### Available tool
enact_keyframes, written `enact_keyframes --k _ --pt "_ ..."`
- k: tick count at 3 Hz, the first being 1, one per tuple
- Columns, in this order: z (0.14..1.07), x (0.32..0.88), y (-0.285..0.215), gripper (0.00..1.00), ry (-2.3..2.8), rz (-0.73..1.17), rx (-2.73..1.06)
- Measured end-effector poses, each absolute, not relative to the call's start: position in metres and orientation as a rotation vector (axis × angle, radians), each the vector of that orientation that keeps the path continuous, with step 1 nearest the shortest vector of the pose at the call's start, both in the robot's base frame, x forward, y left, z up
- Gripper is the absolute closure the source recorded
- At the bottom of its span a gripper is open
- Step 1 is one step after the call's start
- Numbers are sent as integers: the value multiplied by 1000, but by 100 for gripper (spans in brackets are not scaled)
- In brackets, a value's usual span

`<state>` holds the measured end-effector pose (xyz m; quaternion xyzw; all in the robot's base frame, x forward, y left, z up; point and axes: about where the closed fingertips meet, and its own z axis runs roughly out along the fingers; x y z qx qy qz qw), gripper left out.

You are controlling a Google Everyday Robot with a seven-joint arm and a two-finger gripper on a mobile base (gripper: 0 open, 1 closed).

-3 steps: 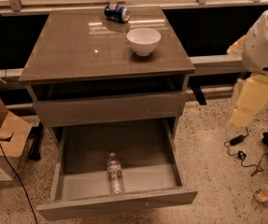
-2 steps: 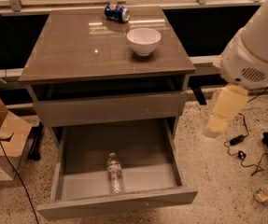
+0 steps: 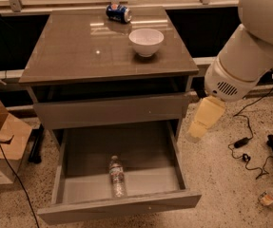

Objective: Pick water bottle from middle drawer and place on counter

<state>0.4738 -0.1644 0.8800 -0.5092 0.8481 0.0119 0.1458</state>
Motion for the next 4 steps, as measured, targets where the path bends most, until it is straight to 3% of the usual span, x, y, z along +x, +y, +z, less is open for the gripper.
enact_keyframes --k 4 --pt "733 532 -101 0 2698 225 -1243"
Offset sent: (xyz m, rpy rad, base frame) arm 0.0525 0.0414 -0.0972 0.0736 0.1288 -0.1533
